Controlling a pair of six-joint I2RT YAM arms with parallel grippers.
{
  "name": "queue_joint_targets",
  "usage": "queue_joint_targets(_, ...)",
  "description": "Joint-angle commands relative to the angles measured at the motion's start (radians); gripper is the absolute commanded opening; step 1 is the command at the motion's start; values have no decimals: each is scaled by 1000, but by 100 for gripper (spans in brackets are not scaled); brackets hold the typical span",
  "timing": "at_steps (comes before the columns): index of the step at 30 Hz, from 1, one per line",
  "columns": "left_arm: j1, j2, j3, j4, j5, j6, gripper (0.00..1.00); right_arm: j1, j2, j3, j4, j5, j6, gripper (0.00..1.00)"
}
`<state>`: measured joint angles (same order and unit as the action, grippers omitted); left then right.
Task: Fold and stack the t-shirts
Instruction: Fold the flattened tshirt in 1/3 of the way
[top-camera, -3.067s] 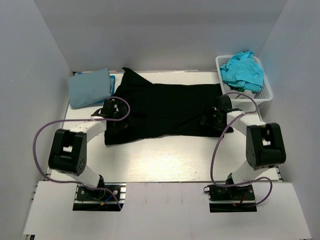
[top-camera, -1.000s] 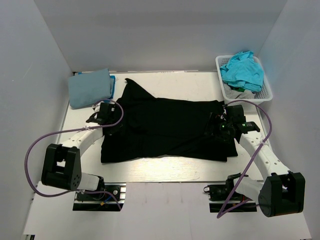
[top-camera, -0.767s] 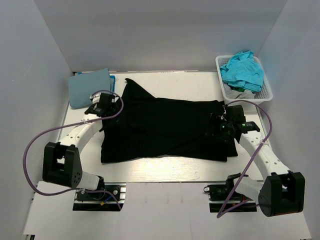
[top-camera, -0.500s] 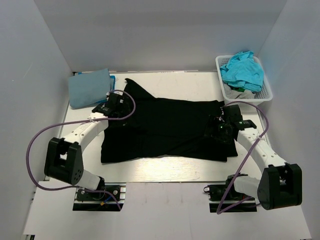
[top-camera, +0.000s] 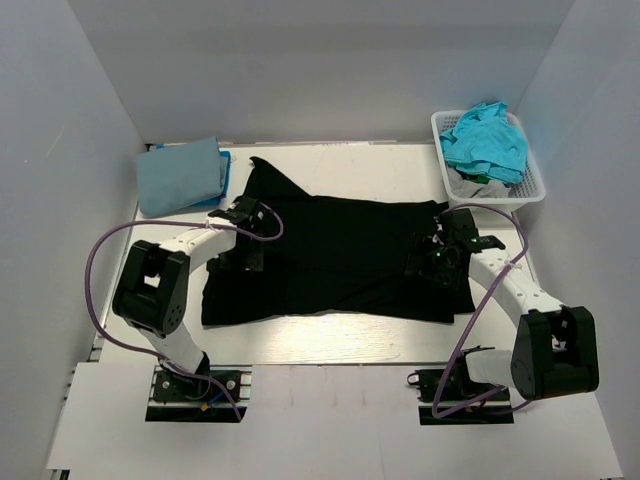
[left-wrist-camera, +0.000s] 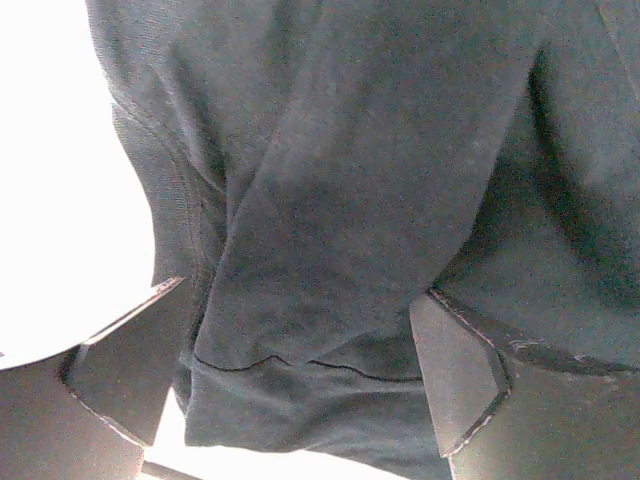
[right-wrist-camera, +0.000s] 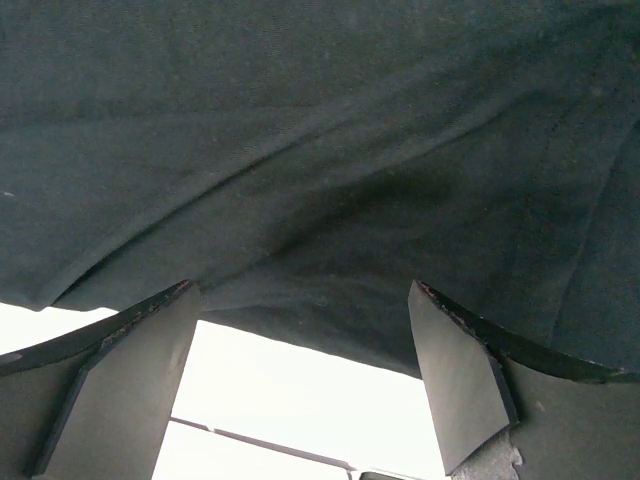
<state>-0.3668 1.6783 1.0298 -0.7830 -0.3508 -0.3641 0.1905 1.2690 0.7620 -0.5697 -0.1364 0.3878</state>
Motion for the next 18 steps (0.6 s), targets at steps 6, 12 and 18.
queue_joint_targets(6,25,21,44,143,-33,-32,100,3,4,46,27,-22,-6,90)
queue_joint_targets(12,10,95,142,200,42,20,100,6,-7,56,10,14,-7,90)
queue_joint_targets(18,-1,124,182,261,110,56,100,4,-23,42,16,26,13,90)
